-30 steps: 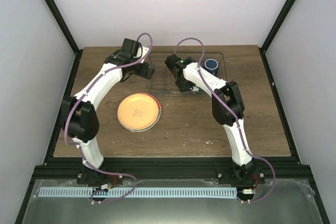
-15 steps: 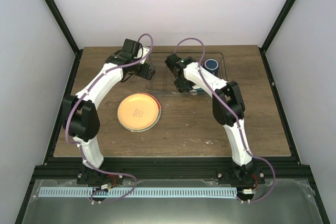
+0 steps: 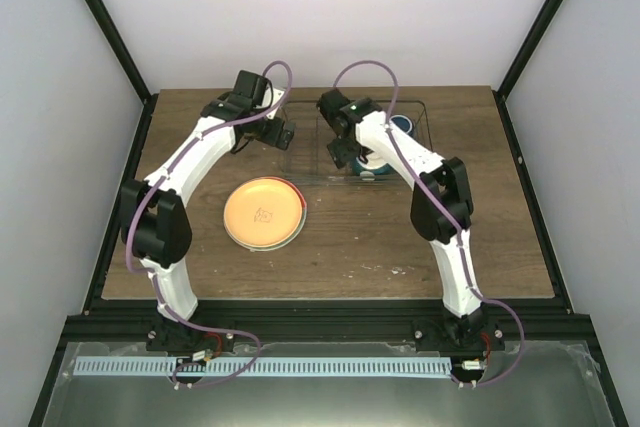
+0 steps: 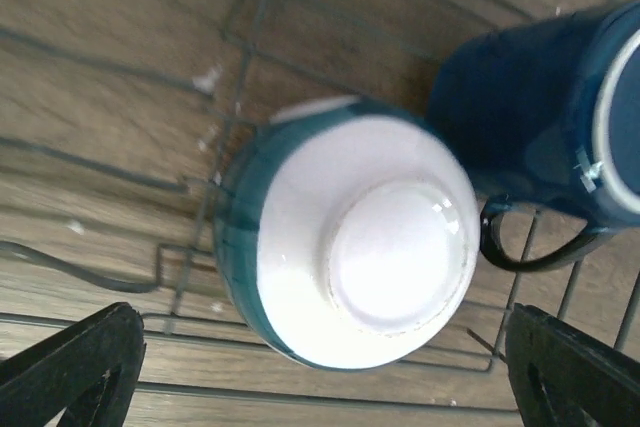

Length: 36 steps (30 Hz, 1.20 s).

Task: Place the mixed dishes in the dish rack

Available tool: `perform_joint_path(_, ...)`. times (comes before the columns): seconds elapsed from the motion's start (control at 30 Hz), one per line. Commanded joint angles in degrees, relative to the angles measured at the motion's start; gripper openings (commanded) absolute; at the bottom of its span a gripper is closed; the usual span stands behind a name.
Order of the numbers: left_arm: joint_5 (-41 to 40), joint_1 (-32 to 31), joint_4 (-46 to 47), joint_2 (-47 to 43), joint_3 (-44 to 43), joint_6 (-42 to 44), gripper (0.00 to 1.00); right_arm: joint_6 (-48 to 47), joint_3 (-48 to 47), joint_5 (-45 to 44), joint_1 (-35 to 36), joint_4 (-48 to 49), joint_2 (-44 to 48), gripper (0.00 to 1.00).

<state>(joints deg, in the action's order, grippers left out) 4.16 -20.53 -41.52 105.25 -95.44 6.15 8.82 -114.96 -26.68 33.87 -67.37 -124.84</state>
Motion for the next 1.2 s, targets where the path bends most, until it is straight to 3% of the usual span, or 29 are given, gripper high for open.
perform_joint_path(0.0,-6.4,0.8,-5.8,2.8,-4.6,-1.7,1.00,-0.3,-5.9,10.7,-2.6,3.4,6.4,1.00)
perform_joint_path(0.13,-7.5,3.5,-12.0,2.7,-4.5,-7.5,1.00,0.0,-5.9,17.4,-5.7,5.8,10.1,1.00)
perform_joint_path(0.33,-13.5,4.5,-17.6,-1.8,2.5,-12.2,1.00,0.6,-5.5,19.6,-10.5,5.1,12.1,1.00)
perform_joint_path(0.8,-9.8,4.6,-27.6,-10.5,15.4,-18.4,0.99,-0.5,-8.9,19.5,-14.7,5.4,9.6,1.00)
perform_joint_path(1.17,-5.6,4.6,-21.3,-9.4,24.4,-18.9,0.76,-0.8,-9.7,18.3,-14.7,4.0,8.8,1.00)
